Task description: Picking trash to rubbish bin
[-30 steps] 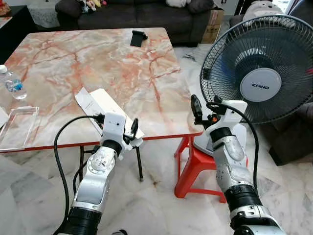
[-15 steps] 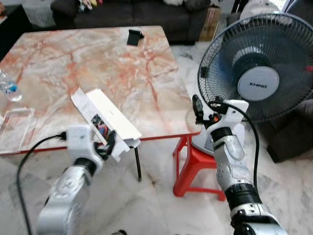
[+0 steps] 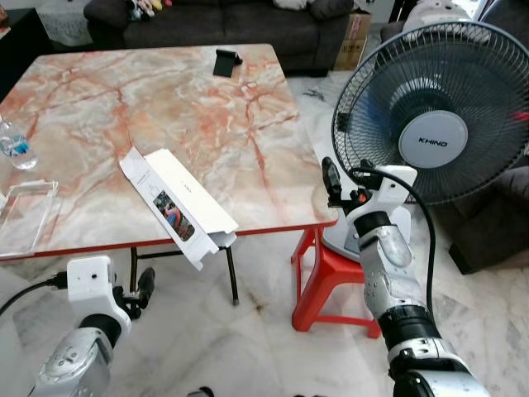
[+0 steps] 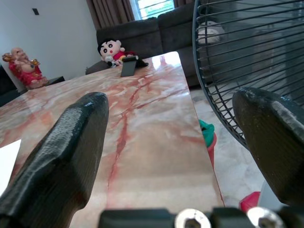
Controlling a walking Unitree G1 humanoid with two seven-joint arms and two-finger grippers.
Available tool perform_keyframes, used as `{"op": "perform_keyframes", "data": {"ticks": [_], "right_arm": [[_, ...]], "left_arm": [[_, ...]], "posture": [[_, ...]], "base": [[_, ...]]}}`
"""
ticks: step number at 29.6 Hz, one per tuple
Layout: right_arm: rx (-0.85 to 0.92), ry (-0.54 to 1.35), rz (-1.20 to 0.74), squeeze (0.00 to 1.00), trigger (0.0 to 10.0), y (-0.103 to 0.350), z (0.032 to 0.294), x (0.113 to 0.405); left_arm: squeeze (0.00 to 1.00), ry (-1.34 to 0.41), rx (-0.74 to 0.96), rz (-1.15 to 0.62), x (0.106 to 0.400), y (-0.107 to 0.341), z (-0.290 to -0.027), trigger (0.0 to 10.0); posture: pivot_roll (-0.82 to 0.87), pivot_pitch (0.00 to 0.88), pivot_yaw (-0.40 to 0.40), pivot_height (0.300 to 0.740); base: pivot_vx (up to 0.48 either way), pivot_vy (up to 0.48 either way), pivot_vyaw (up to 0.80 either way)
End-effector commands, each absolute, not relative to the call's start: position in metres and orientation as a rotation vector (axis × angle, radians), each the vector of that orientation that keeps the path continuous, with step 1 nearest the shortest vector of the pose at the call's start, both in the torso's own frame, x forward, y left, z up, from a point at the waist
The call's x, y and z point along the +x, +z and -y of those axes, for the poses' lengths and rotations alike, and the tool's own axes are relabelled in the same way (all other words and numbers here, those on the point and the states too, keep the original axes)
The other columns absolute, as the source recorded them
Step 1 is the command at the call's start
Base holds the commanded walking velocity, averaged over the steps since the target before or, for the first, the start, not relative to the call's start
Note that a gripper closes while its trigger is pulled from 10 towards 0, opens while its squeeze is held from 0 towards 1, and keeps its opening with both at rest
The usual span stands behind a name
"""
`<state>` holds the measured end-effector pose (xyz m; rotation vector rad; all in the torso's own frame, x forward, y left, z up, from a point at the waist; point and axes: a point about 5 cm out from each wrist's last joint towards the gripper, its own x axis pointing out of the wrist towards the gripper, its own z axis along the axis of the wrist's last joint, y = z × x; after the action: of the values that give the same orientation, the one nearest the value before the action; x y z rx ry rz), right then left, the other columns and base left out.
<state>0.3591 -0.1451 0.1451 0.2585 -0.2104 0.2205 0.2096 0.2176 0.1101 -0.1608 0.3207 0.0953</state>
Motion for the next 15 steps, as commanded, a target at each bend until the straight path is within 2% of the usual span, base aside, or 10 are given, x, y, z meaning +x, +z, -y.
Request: {"op": "perform_keyframes", "data": {"ticks": [1,2,3,6,10,12,15], "right_arm": [[0.257,0.224,0.22,0.0,10.0,0.148,0.145,0.361],[0.257,0.224,0.22,0.0,10.0,0.148,0.145,0.361],[0.256,0.222,0.221,0.0,10.0,0.148,0.146,0.361],[0.254,0.218,0.226,0.0,10.0,0.149,0.148,0.361],[0.253,0.217,0.227,0.0,10.0,0.149,0.149,0.361],[0.25,0.212,0.236,0.0,10.0,0.151,0.151,0.36],[0.25,0.208,0.238,0.0,10.0,0.151,0.152,0.36]], "left_arm": [[0.0,0.102,-0.206,-0.336,0.213,0.104,-0.218,10.0],[0.0,0.102,-0.206,-0.336,0.213,0.104,-0.218,10.0],[0.0,0.087,-0.3,-0.33,0.219,0.097,-0.215,10.0],[0.0,0.059,-0.42,-0.308,0.23,0.087,-0.212,10.0],[0.0,0.05,-0.437,-0.308,0.232,0.083,-0.211,10.0],[0.0,-0.046,-0.501,-0.288,0.231,0.074,-0.206,10.0],[0.0,-0.073,-0.536,-0.3,0.227,0.063,-0.206,10.0]], "posture": [[0.07,0.127,-0.021,0.74],[0.07,0.127,-0.021,0.74],[0.06,0.128,-0.024,0.74],[0.05,0.128,-0.027,0.74],[0.05,0.128,-0.027,0.74],[0.03,0.123,-0.025,0.74],[0.03,0.121,-0.024,0.74]], "base": [[0.0,0.0,0.0],[0.0,0.0,0.0],[0.0,0.0,0.0],[0.0,0.0,0.0],[0.0,0.0,0.0],[0.0,0.0,0.0],[0.0,0.0,0.0]]}}
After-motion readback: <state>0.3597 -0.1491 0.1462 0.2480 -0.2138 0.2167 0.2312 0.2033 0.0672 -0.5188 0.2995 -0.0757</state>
